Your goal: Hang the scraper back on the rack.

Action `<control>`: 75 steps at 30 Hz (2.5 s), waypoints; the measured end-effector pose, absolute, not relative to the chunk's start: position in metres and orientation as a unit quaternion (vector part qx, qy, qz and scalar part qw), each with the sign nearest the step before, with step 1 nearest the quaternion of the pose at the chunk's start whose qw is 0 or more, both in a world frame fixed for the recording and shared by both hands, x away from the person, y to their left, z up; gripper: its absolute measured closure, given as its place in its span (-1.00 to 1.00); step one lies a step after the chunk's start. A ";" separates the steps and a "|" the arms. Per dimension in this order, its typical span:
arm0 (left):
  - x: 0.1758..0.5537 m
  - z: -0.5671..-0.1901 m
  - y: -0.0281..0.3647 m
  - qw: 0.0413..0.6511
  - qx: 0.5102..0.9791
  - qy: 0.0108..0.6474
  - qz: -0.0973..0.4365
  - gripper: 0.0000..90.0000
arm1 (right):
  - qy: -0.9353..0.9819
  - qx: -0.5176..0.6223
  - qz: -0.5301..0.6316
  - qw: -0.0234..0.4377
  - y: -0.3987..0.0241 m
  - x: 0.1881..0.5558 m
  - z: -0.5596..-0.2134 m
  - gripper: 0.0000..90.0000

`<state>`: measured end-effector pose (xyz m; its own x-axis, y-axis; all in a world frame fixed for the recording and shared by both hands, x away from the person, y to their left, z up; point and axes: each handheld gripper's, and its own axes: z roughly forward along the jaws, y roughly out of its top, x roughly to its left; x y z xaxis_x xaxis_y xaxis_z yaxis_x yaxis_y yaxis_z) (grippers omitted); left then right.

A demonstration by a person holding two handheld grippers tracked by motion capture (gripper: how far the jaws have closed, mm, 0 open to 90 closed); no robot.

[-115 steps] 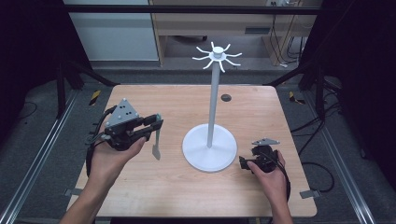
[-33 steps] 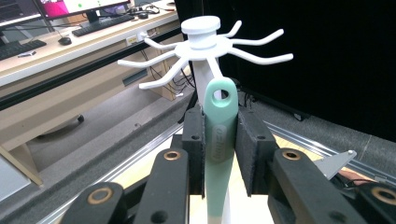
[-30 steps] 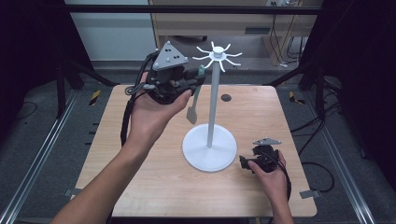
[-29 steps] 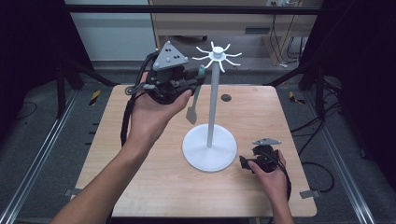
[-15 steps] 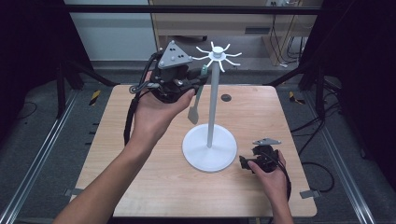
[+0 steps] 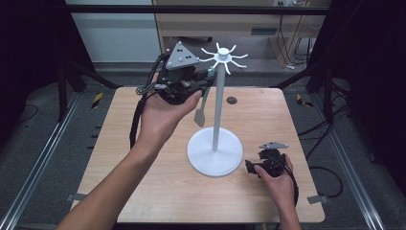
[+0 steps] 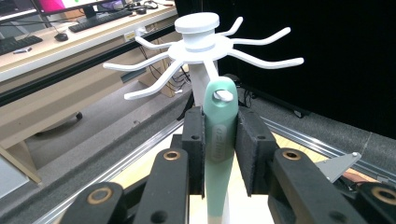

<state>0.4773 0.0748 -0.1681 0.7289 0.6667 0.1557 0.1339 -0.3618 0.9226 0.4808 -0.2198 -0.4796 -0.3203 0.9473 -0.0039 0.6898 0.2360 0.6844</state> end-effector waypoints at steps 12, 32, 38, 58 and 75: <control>0.477 -0.169 0.076 0.507 0.780 0.254 0.265 0.64 | 0.755 0.540 0.301 0.218 -0.220 0.481 -0.480 -0.83; 0.477 -0.172 0.078 0.519 0.773 0.254 0.260 0.64 | 0.756 0.540 0.299 0.219 -0.220 0.481 -0.479 -0.83; 0.476 -0.172 0.078 0.519 0.774 0.253 0.260 0.63 | 0.756 0.540 0.299 0.218 -0.220 0.482 -0.479 -0.83; 0.457 -0.180 0.097 0.518 0.774 0.243 0.270 0.37 | 0.756 0.538 0.299 0.220 -0.220 0.482 -0.479 -0.83; 0.441 -0.208 0.124 0.508 0.783 0.245 0.262 -0.03 | 0.752 0.540 0.303 0.226 -0.221 0.480 -0.478 -0.83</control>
<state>0.4411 0.1244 -0.2077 0.7428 0.6498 0.1613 0.1184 -0.3646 0.9236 0.4800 -0.2213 -0.4777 -0.3158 0.9487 -0.0133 0.6751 0.2345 0.6995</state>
